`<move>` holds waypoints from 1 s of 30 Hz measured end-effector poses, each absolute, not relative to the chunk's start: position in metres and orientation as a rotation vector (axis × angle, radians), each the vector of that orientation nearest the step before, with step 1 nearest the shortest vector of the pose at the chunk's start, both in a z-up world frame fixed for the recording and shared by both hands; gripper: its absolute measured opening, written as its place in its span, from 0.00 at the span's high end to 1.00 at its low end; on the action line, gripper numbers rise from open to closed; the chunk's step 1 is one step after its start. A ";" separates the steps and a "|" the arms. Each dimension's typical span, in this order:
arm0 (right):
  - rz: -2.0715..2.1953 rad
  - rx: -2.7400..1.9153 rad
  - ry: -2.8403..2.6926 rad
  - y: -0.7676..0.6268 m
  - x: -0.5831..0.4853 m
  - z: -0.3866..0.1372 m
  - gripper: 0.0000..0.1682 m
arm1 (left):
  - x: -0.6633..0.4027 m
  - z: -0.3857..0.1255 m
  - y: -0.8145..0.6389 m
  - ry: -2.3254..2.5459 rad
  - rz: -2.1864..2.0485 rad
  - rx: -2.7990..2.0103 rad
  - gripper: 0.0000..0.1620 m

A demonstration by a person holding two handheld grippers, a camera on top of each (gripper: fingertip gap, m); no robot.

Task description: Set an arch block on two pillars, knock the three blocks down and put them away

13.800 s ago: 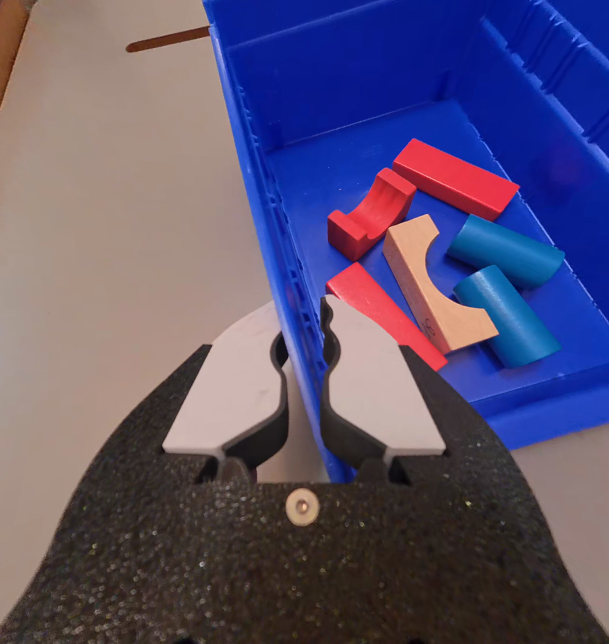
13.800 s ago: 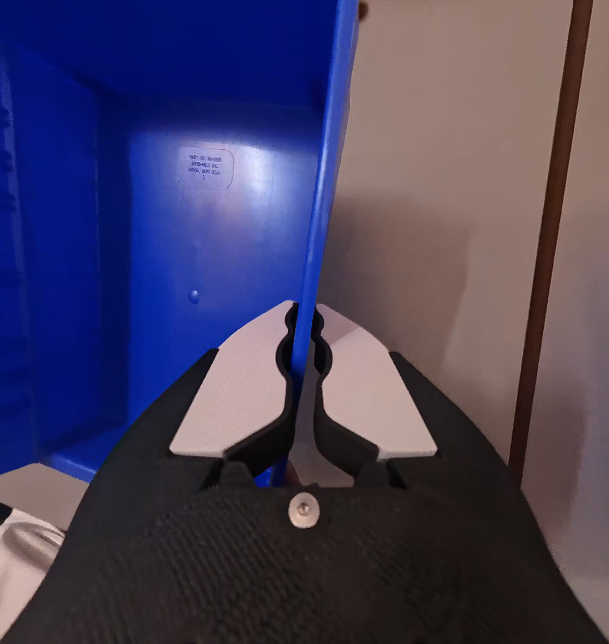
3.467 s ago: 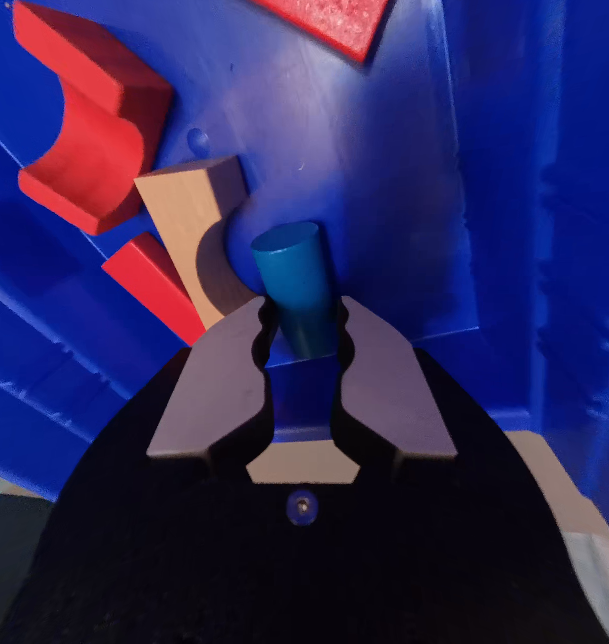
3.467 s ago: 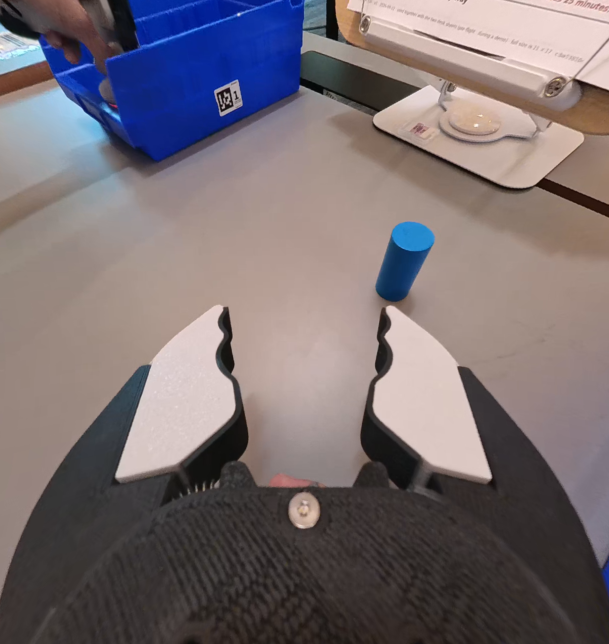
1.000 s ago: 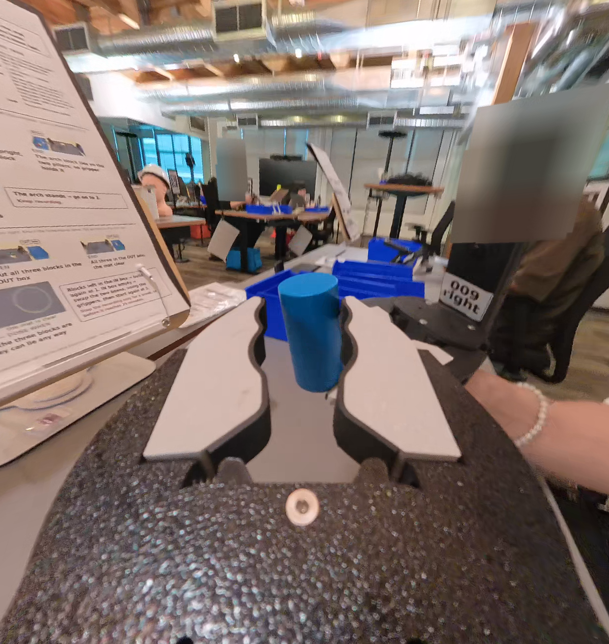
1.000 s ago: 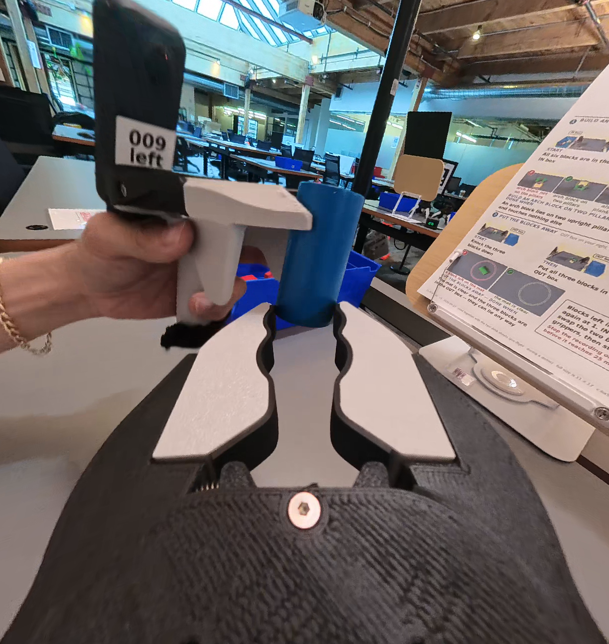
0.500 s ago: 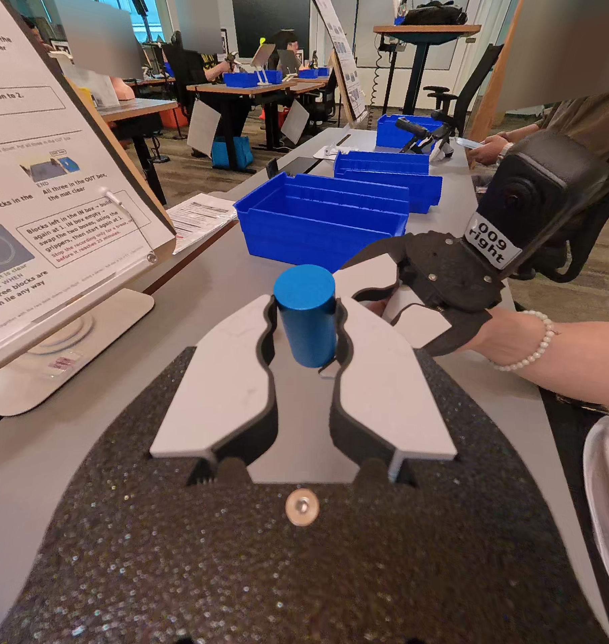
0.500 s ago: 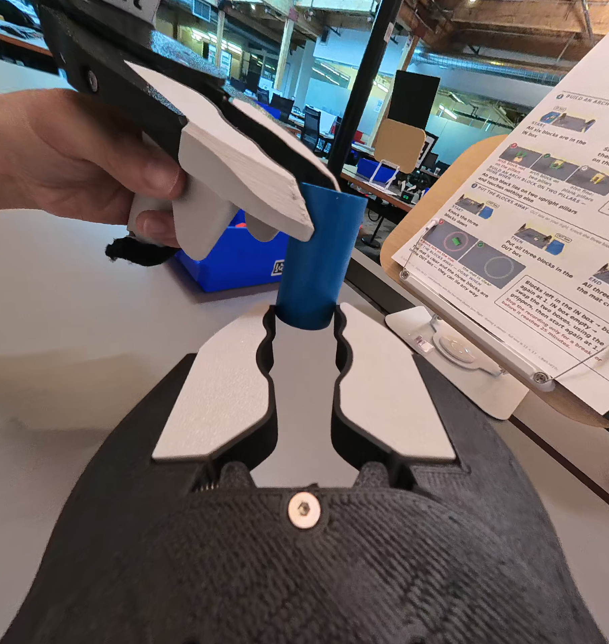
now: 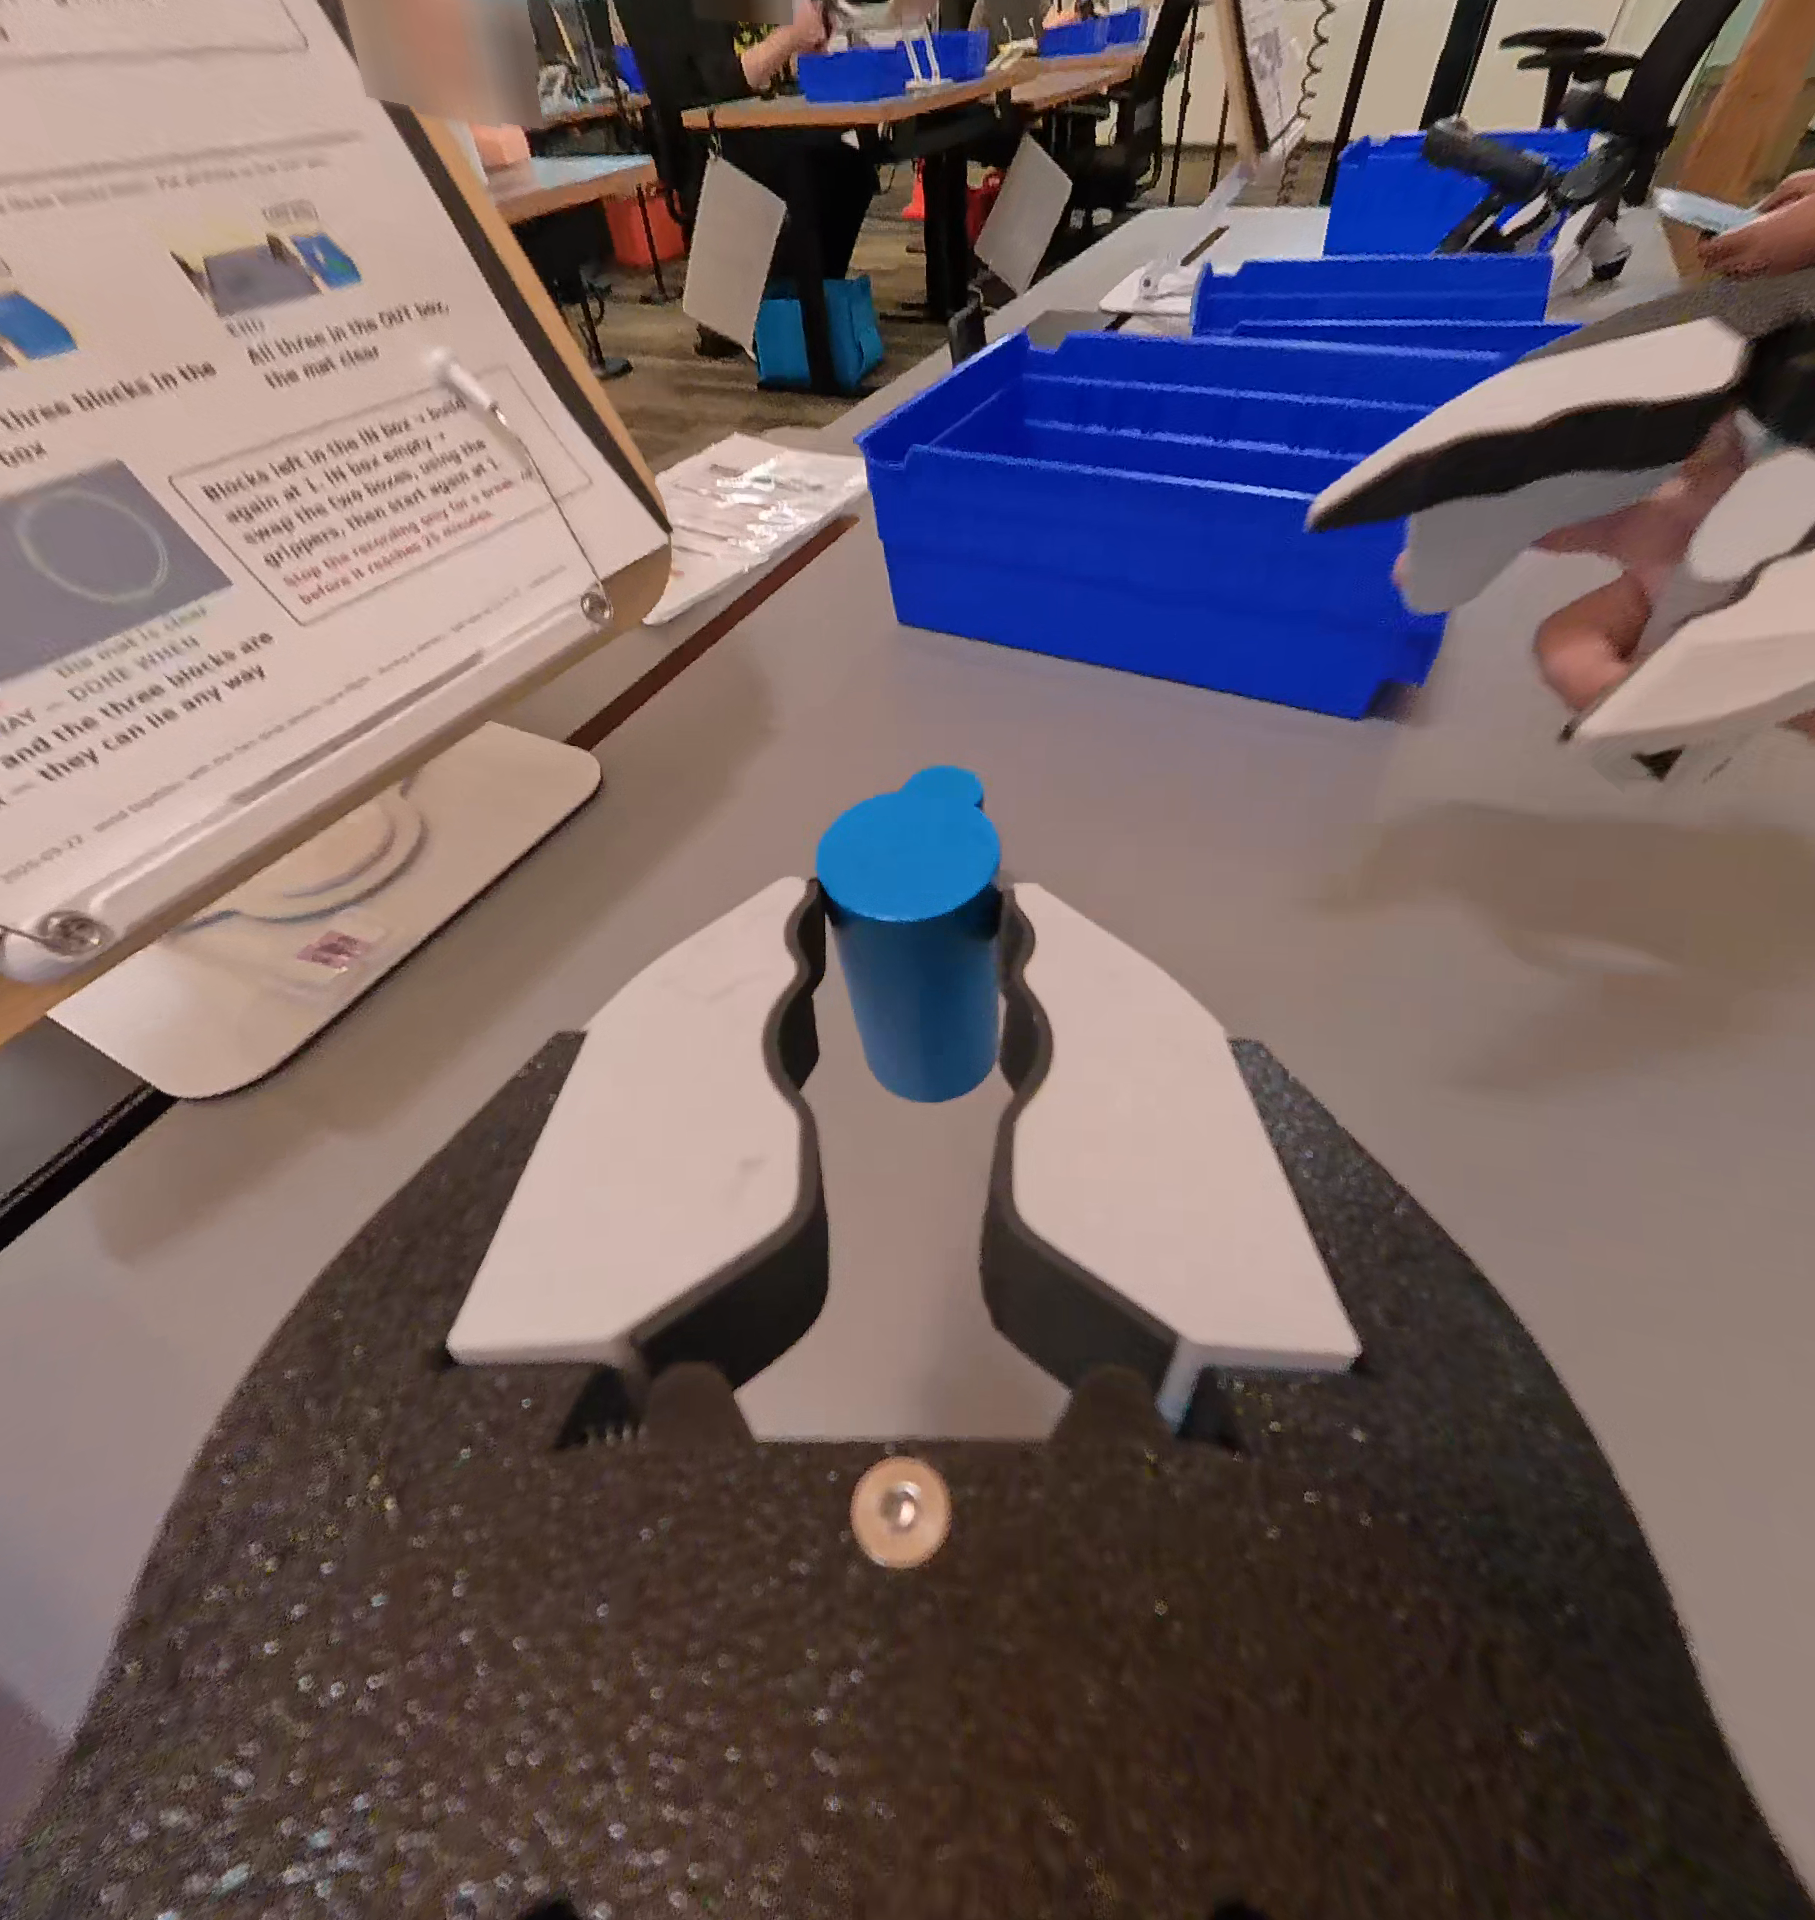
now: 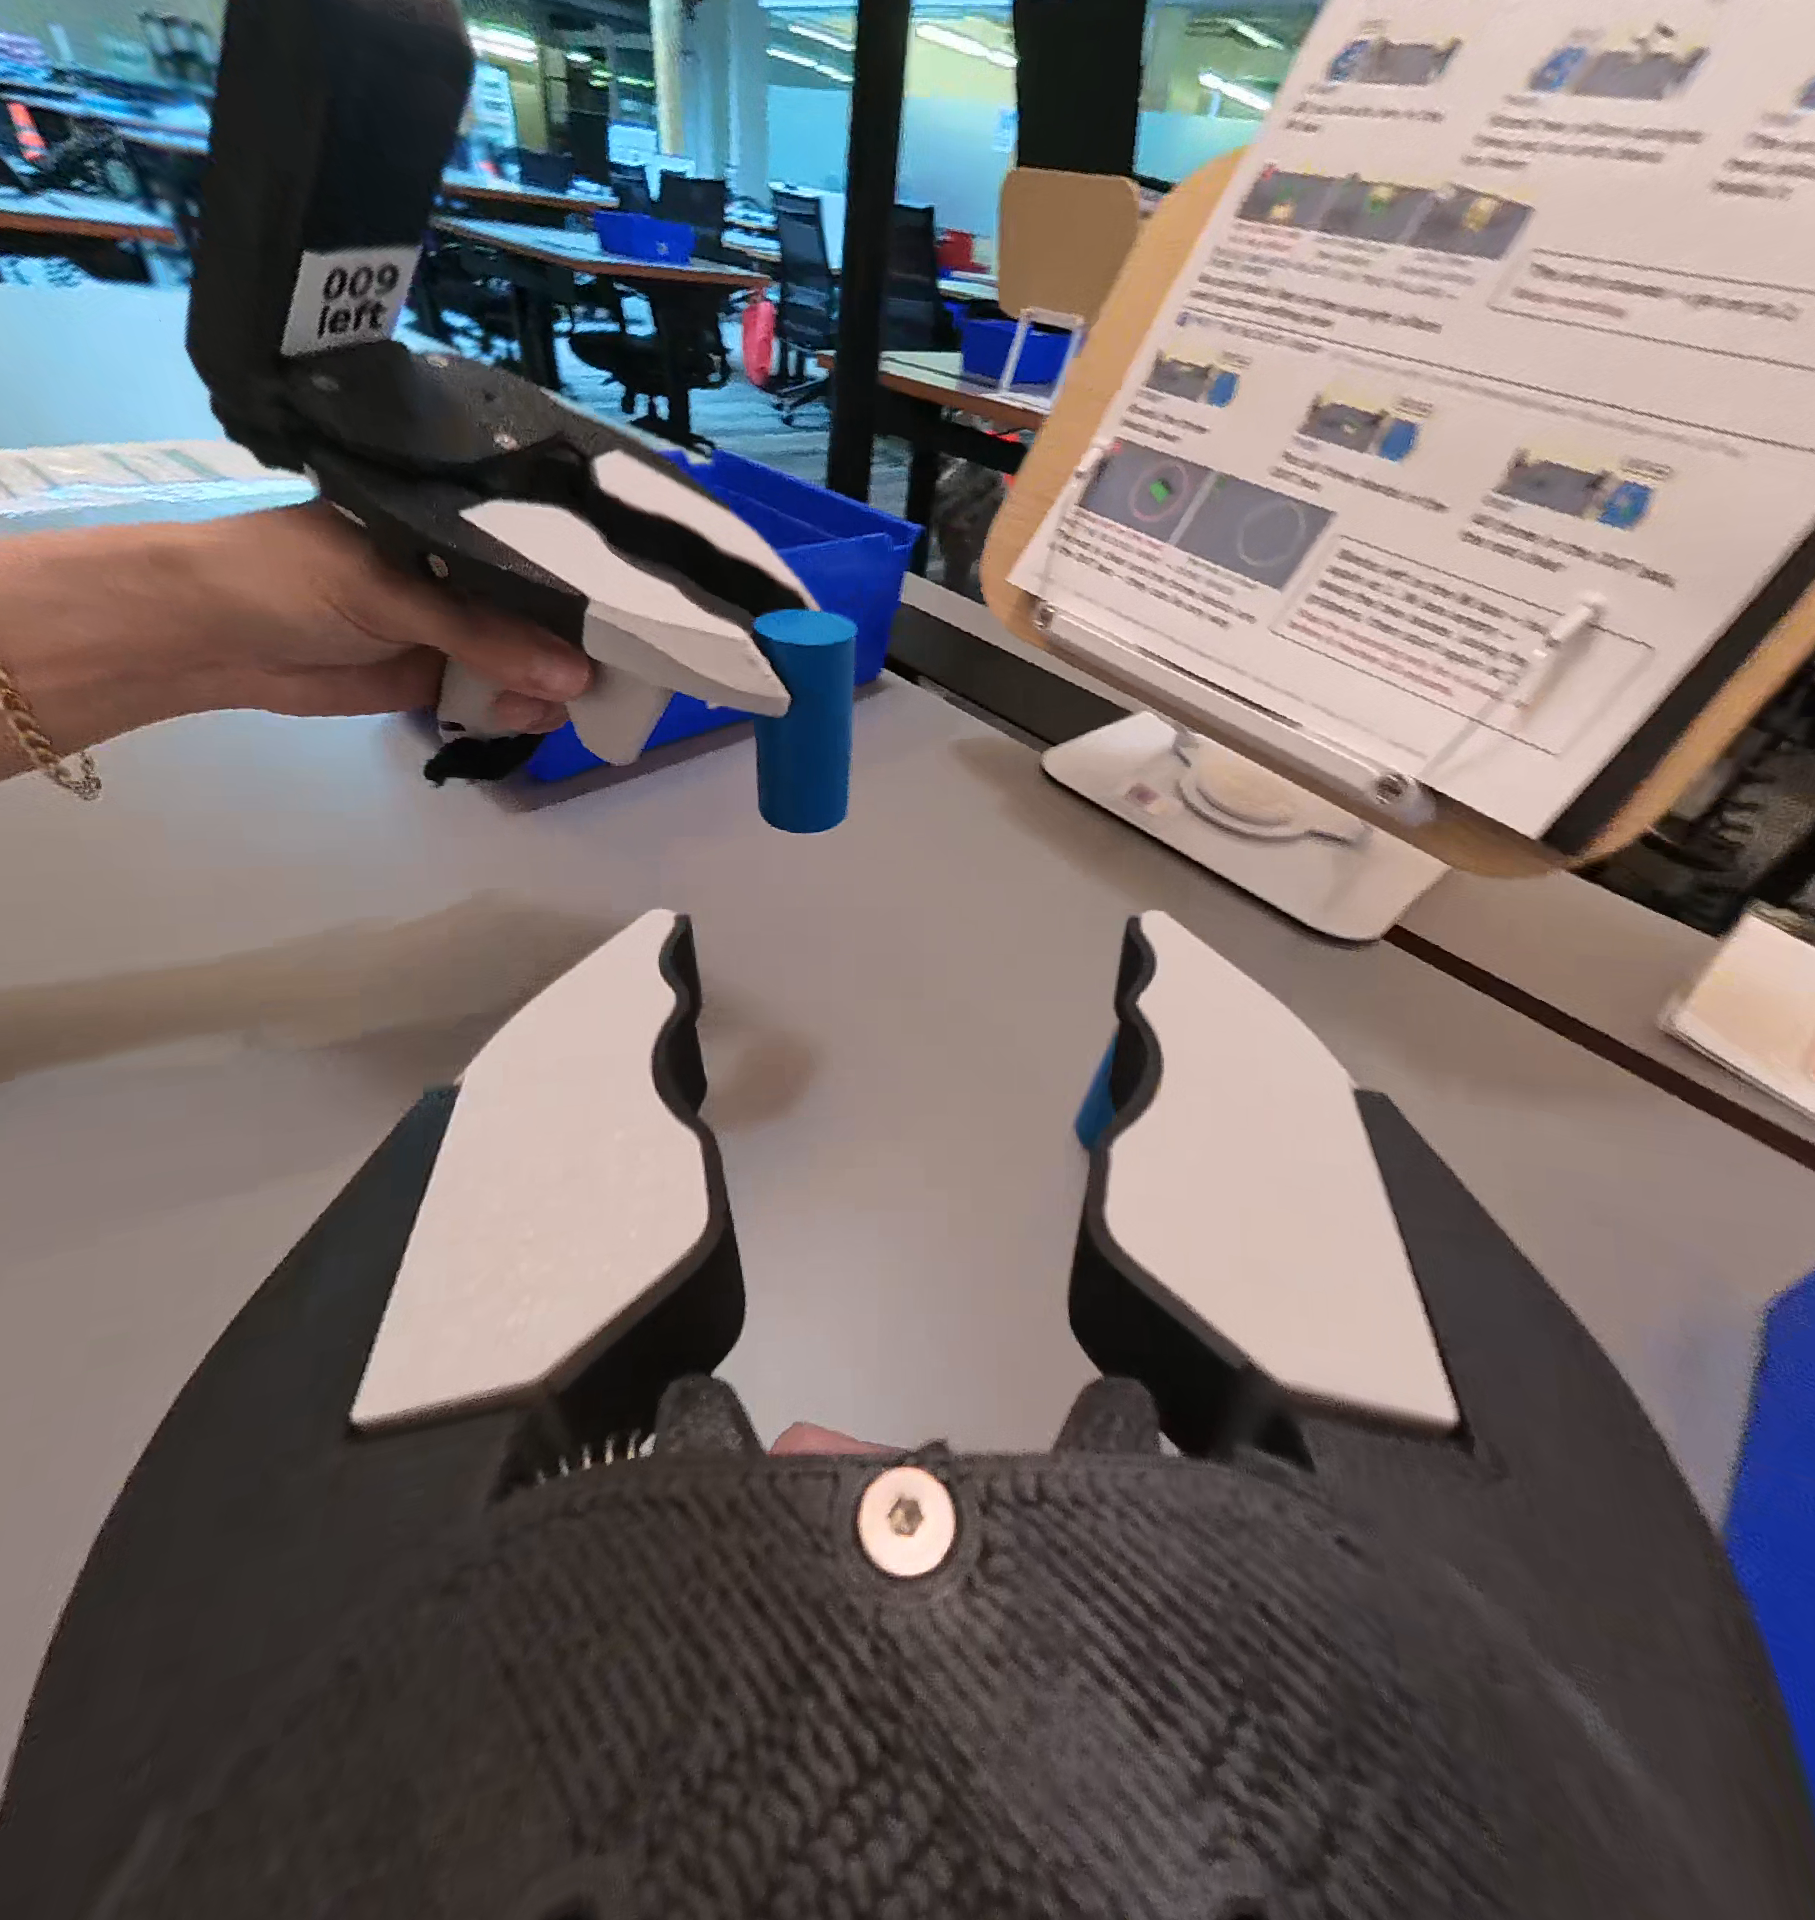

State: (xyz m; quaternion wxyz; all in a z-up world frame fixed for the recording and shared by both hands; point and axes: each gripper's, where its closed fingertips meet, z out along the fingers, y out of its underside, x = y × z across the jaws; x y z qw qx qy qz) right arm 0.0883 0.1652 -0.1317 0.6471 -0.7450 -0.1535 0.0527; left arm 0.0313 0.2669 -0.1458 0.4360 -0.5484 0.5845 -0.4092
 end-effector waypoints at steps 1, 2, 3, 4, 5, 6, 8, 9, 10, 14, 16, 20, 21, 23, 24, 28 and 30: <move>0.112 -1.694 -0.324 0.162 0.095 -0.133 0.54 | 0.034 -0.152 0.270 1.461 -1.021 -1.378 0.81; 0.110 -1.697 -0.300 0.158 0.102 -0.135 0.54 | 0.037 -0.157 0.274 1.463 -1.026 -1.388 0.81; 0.111 -1.702 -0.276 0.156 0.108 -0.138 0.54 | 0.040 -0.162 0.277 1.465 -1.036 -1.396 0.81; 0.113 -1.708 -0.251 0.154 0.113 -0.141 0.55 | 0.044 -0.168 0.279 1.467 -1.049 -1.408 0.81; 0.116 -1.713 -0.230 0.152 0.118 -0.144 0.55 | 0.047 -0.173 0.282 1.468 -1.056 -1.422 0.81; 0.119 -1.716 -0.213 0.151 0.121 -0.146 0.55 | 0.052 -0.178 0.285 1.471 -1.058 -1.427 0.81; 0.130 -1.715 -0.190 0.151 0.125 -0.149 0.56 | 0.061 -0.189 0.289 1.491 -1.050 -1.436 0.81; 0.135 -1.718 -0.183 0.152 0.126 -0.150 0.56 | 0.065 -0.195 0.292 1.503 -1.041 -1.450 0.81; 0.137 -1.723 -0.187 0.152 0.126 -0.152 0.56 | 0.070 -0.200 0.294 1.513 -1.039 -1.462 0.81; 0.111 -1.752 -0.221 0.155 0.124 -0.158 0.56 | 0.087 -0.216 0.303 1.549 -1.018 -1.493 0.81; 0.112 -1.763 -0.228 0.156 0.123 -0.161 0.56 | 0.094 -0.222 0.303 1.563 -1.034 -1.506 0.81; 0.120 -1.774 -0.228 0.159 0.123 -0.166 0.56 | 0.108 -0.230 0.297 1.602 -1.070 -1.492 0.81; 0.121 -1.776 -0.228 0.160 0.123 -0.166 0.56 | 0.111 -0.232 0.296 1.613 -1.067 -1.492 0.81; 0.123 -1.782 -0.231 0.161 0.123 -0.168 0.56 | 0.115 -0.236 0.294 1.634 -1.061 -1.486 0.81; 0.122 -1.783 -0.234 0.161 0.123 -0.168 0.56 | 0.117 -0.238 0.292 1.649 -1.064 -1.485 0.81; 0.118 -1.792 -0.237 0.162 0.124 -0.171 0.56 | 0.120 -0.243 0.288 1.688 -1.047 -1.470 0.81; 0.121 -1.792 -0.232 0.162 0.125 -0.171 0.57 | 0.121 -0.245 0.288 1.694 -1.037 -1.461 0.81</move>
